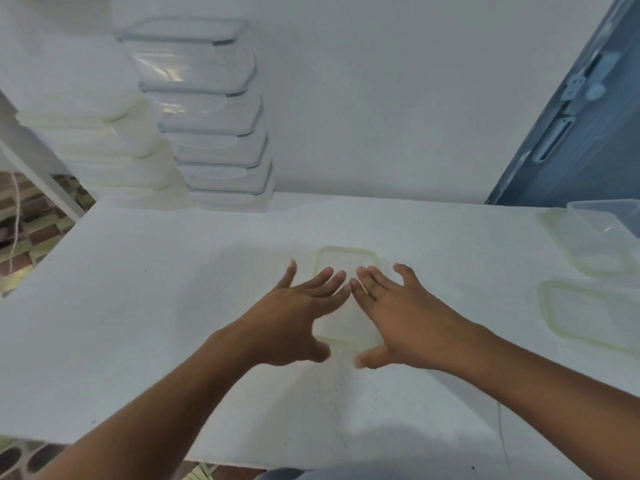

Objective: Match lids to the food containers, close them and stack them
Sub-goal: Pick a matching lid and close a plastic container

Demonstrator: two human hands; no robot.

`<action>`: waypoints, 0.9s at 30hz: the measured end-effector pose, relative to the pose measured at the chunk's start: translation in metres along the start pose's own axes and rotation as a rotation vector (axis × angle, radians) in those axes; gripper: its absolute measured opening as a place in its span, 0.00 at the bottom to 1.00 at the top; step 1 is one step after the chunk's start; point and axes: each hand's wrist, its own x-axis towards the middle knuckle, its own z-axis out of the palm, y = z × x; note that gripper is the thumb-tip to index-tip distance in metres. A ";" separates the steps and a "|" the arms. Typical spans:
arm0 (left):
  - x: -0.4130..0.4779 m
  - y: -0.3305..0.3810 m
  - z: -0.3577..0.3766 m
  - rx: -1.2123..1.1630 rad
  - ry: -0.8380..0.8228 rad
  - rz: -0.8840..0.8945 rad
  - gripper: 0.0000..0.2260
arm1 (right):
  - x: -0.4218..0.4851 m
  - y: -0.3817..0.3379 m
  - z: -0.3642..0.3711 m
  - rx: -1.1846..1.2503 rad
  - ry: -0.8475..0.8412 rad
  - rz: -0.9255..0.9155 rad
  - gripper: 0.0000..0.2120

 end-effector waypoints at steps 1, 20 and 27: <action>-0.004 -0.006 -0.001 -0.033 -0.006 0.013 0.45 | -0.002 0.001 0.000 0.052 -0.008 -0.001 0.54; -0.006 -0.058 0.001 -0.067 0.175 -0.077 0.42 | -0.014 -0.011 0.014 0.341 0.050 -0.085 0.46; -0.021 -0.015 -0.015 -0.118 0.228 -0.066 0.22 | -0.020 -0.004 0.008 0.445 0.045 -0.059 0.46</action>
